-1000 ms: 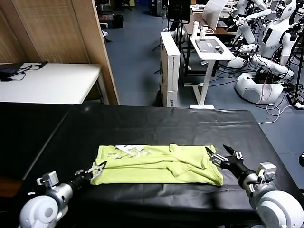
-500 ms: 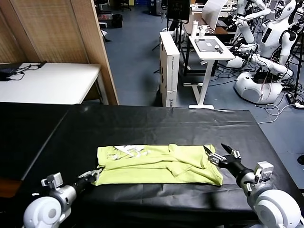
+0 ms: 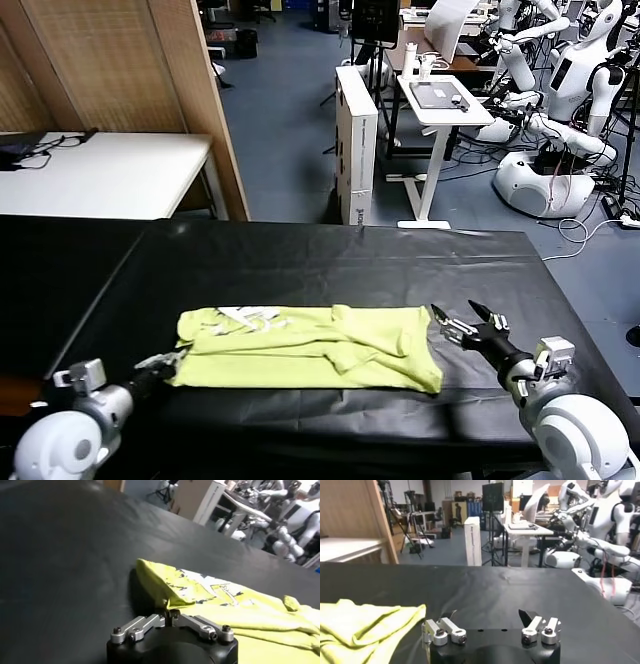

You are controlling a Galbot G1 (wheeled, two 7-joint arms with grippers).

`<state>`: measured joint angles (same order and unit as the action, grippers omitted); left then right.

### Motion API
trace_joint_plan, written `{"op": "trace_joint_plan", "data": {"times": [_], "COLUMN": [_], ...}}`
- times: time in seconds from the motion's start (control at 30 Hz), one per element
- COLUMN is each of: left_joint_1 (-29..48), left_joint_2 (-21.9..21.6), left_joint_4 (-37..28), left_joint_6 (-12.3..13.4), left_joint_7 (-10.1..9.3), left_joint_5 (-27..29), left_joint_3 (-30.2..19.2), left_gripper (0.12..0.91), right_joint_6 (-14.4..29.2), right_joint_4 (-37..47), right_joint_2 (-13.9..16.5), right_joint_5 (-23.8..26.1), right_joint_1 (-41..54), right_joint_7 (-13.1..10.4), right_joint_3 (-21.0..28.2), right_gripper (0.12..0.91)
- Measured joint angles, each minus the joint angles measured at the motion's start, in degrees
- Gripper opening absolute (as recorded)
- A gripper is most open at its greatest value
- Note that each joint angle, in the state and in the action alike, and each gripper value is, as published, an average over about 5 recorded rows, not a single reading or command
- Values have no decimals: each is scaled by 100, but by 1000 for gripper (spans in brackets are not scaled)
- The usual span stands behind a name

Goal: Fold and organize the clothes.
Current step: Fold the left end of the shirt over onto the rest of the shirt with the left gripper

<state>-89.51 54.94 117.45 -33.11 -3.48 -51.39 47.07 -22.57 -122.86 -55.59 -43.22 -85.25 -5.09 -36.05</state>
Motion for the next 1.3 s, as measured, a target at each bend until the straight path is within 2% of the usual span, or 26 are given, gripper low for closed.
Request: {"op": "trace_joint_plan", "data": {"times": [0.23,0.53,1.0,1.3], "left_joint_1": [108,470,1236,1487], "left_joint_2": [317,1065,2381,2990], "left_joint_4": [574,1024,494,49], "left_joint_6": [-160,-260,-233,-213], "left_joint_7": [-250,-468,-669,-639], "left_joint_5": [166,301,553,569], "left_joint_3": [-247,-1329,-3160,-3564], "left_gripper": [173,173,173,173], "right_joint_6": [573,848,928,917], "right_joint_4": [11,-54,-317,-316], "right_joint_2": [-133,-459,-753,-768], "right_joint_5": [375,1012,1240,1250], "right_joint_1": [-475,-1219,-1876,-1878], "right_joint_7": [291,388,394,395], "right_joint_3": [-288,-691,-1089,-1042], "right_gripper": [907,907,907,907]}}
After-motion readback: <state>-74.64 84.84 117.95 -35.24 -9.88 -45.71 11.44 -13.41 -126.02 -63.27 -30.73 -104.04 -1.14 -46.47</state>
